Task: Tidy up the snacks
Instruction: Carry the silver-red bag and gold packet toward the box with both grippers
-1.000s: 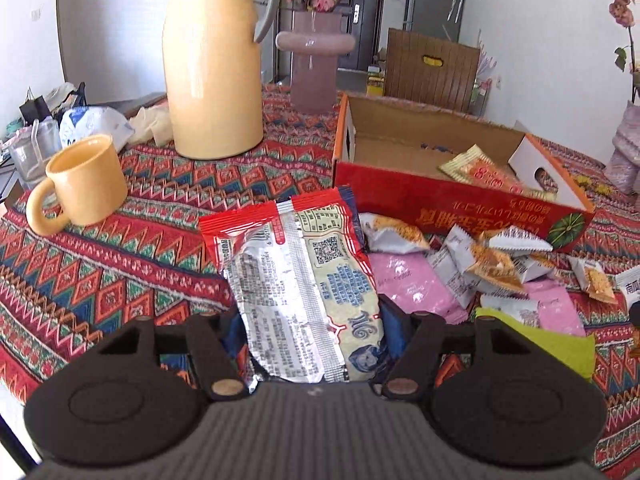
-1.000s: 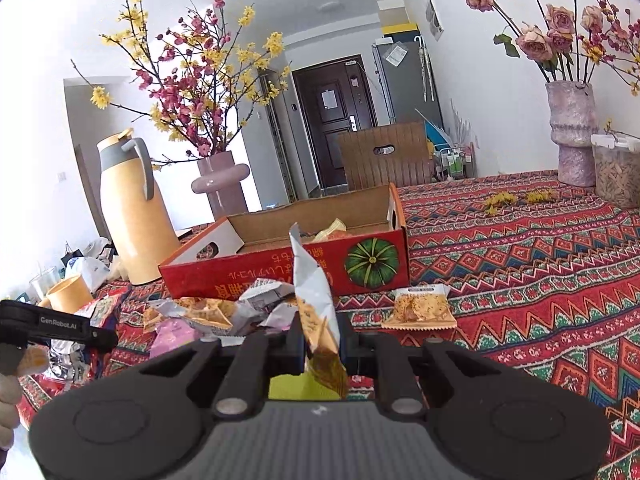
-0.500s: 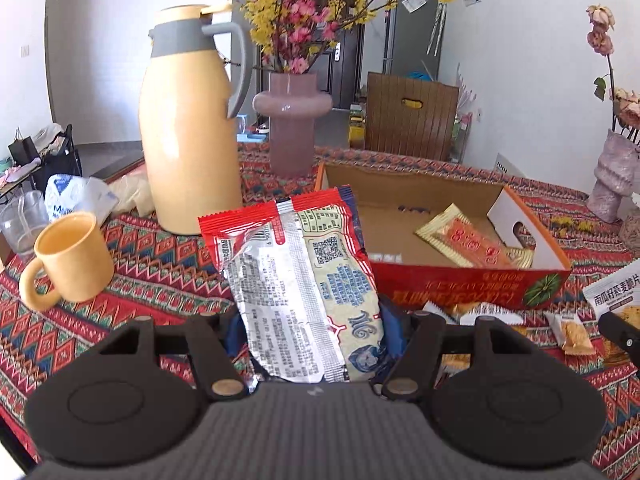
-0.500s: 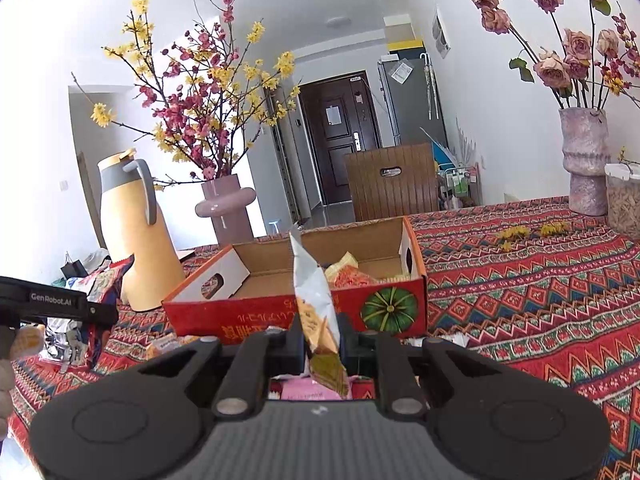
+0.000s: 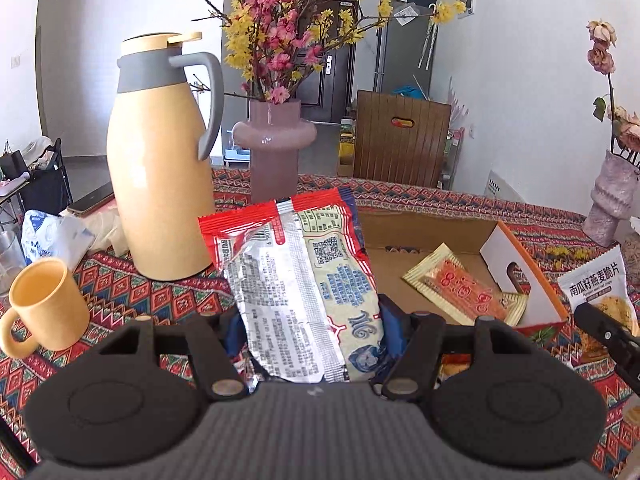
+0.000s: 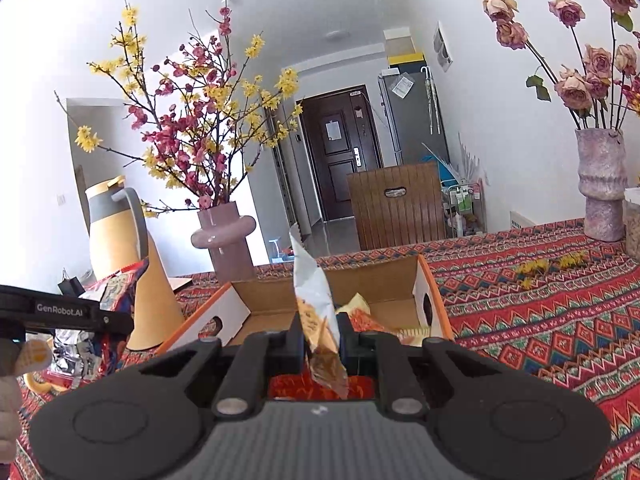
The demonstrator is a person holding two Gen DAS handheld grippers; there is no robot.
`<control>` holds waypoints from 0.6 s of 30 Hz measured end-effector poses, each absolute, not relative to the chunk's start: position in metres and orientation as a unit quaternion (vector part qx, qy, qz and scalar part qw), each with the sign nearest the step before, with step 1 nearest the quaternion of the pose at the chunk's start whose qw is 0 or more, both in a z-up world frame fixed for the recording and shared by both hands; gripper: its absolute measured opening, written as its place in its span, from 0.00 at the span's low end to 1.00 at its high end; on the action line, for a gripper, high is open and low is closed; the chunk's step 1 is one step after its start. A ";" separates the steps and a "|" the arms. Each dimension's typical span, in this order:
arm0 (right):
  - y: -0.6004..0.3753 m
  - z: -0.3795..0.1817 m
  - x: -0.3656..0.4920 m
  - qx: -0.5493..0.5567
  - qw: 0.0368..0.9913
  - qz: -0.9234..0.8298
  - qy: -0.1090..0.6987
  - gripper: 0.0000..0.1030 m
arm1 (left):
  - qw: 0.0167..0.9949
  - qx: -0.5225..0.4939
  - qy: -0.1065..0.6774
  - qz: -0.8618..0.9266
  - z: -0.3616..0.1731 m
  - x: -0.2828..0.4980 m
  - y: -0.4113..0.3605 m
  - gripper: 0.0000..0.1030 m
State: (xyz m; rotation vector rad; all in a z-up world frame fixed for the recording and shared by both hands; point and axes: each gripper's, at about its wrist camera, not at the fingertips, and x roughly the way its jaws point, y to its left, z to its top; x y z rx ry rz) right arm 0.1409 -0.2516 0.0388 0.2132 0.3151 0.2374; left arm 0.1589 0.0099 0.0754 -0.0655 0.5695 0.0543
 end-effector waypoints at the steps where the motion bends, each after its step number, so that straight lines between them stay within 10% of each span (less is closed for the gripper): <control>1: -0.250 0.041 0.145 0.105 0.975 0.118 0.155 0.14 | 0.960 -0.032 0.279 0.027 0.076 0.161 0.009 0.63; 18: -0.226 0.053 0.216 0.082 0.977 0.110 0.163 0.14 | 0.961 -0.042 0.272 0.013 0.072 0.223 -0.004 0.63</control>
